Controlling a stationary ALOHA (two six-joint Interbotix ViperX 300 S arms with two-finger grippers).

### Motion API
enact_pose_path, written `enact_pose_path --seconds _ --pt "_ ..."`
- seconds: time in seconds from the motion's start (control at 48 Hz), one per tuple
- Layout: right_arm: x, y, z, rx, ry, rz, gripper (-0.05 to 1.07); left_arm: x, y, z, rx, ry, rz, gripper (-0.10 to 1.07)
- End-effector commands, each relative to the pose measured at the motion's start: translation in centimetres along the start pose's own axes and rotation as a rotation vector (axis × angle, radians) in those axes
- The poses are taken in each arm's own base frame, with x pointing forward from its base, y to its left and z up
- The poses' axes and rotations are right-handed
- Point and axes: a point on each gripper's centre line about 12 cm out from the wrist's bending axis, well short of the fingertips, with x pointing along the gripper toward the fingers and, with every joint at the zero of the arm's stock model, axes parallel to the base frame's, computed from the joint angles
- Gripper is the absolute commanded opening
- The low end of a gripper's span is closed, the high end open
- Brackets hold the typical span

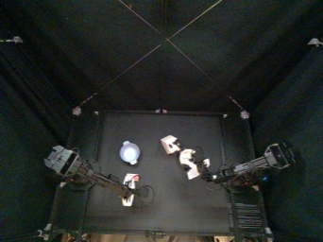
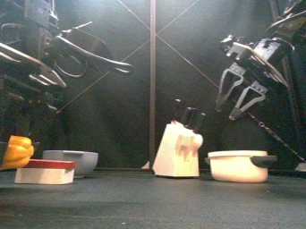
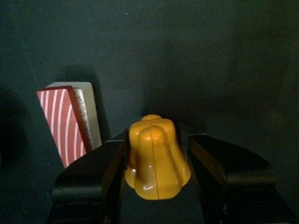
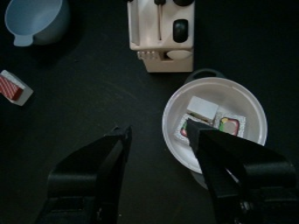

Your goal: Place squash in bowl

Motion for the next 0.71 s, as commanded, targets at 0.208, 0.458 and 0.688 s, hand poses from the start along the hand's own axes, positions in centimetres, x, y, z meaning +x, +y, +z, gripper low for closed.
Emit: enact_pose_path --seconds 0.208,0.458,0.688 --pt "-0.4 0.4 0.6 0.011 -0.012 0.019 0.87 -3.2 1.4 0.6 0.043 -0.181 0.059 0.67" --pt "-0.4 0.4 0.6 0.014 -0.013 0.018 0.87 -5.3 4.5 -1.4 -0.056 -0.358 0.128 0.67" --pt "-0.4 0.4 0.6 0.015 -0.012 0.017 0.87 -6.5 8.7 -3.3 -0.200 -0.517 0.159 0.67"
